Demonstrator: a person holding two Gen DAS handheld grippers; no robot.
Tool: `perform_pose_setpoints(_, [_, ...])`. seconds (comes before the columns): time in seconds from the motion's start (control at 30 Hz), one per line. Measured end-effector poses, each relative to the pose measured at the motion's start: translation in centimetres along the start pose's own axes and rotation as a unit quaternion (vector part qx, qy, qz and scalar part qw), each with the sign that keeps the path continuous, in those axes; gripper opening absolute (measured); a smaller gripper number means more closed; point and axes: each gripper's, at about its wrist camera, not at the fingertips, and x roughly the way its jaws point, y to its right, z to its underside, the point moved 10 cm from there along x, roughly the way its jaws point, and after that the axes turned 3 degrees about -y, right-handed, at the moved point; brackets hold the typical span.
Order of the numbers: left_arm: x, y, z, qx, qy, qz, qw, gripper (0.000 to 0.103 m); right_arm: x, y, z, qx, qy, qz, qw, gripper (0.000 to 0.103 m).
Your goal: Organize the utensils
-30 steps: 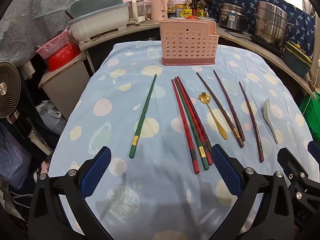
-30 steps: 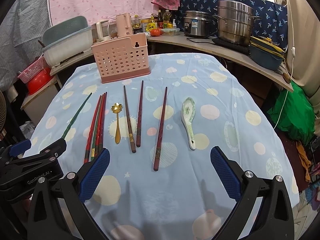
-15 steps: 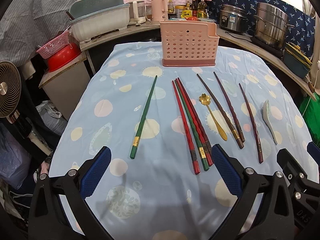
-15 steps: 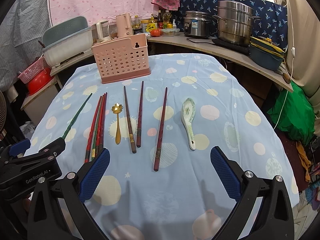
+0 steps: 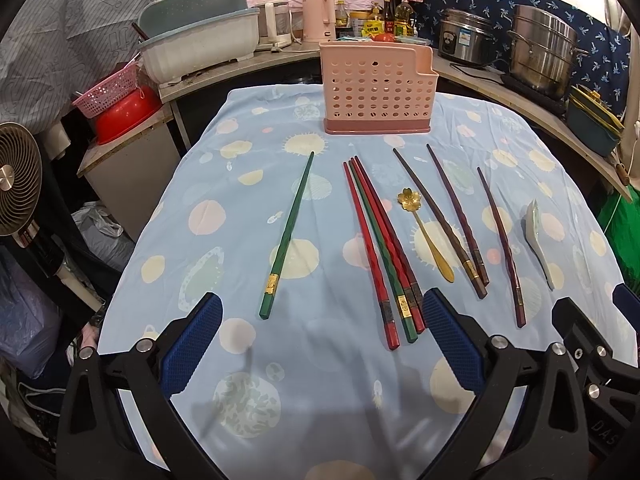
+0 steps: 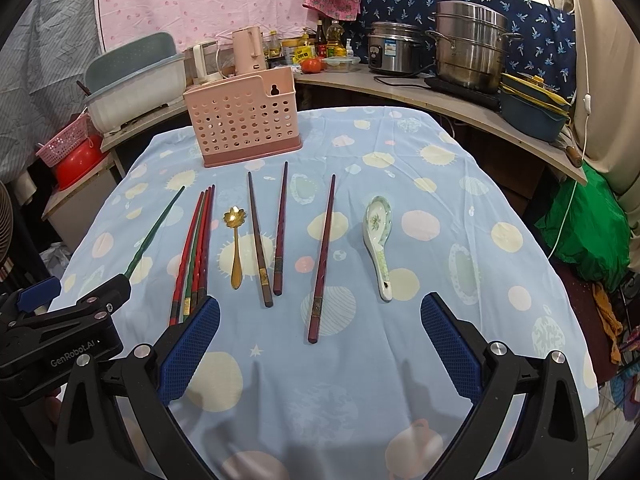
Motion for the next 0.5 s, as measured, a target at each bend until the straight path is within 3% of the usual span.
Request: perform_pose_setpoints(0.5, [-0.12, 0.01, -0.23, -0.001, -0.001, 0.002, 1.0, 0.096, 0.18, -0.04, -0.07, 0.0, -0.001, -0.002, 1.0, 0.096])
